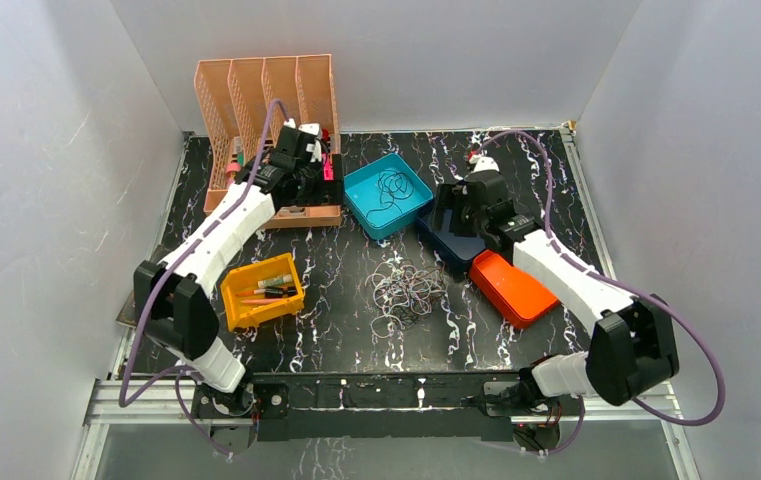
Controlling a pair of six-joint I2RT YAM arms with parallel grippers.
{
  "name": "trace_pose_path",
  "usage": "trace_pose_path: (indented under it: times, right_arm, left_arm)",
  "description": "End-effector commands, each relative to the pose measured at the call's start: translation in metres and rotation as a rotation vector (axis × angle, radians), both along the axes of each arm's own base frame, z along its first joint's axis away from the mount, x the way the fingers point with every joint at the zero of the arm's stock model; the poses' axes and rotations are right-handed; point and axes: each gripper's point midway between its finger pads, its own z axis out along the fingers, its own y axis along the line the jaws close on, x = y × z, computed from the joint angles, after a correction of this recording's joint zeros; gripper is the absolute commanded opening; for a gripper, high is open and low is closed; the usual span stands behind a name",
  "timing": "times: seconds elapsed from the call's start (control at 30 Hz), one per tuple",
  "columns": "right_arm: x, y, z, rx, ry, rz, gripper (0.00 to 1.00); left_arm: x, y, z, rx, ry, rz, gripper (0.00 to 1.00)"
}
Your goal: Untangle the cables
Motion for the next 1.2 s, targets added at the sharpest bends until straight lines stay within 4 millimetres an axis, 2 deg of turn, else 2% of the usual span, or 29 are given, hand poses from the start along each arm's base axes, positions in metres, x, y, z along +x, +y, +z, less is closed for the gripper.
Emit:
trace_pose_path:
  times: [0.0,0.17,0.37,0.53,0.63,0.8,0.93,1.07,1.17]
  right_arm:
    - [-0.005,-0.006,0.023,0.02,-0.078,0.009,0.94]
    - [-0.014,-0.007,0.034,0.033,-0.112,0.034,0.93]
    - [-0.032,0.003,0.032,0.066,-0.088,0.136,0.92]
    - [-0.045,0.01,0.027,0.111,-0.059,0.181,0.9]
    - [-0.052,0.012,0.023,0.136,-0.039,0.184,0.88]
    - [-0.063,0.019,0.011,0.185,0.017,0.209,0.84]
    - [-0.072,0.022,0.0,0.198,0.064,0.233,0.75]
    - [-0.082,0.019,-0.012,0.166,0.102,0.266,0.7]
    - [-0.089,0.016,-0.025,0.13,0.149,0.285,0.68]
  left_arm:
    - [-0.013,0.016,0.031,0.039,-0.072,-0.014,0.98]
    - [-0.021,0.009,0.03,0.023,-0.069,-0.093,0.98]
    - [-0.024,0.015,0.046,-0.008,-0.157,-0.06,0.98]
    - [-0.031,-0.007,0.053,-0.089,-0.154,-0.159,0.98]
    - [-0.035,-0.016,0.044,-0.067,-0.135,-0.177,0.98]
    - [-0.058,-0.057,0.029,-0.015,-0.129,-0.26,0.98]
    - [-0.074,-0.082,0.01,-0.051,-0.089,-0.314,0.98]
    - [-0.087,-0.097,-0.003,-0.073,-0.068,-0.355,0.96]
    - [-0.09,-0.098,-0.011,-0.079,-0.061,-0.36,0.94]
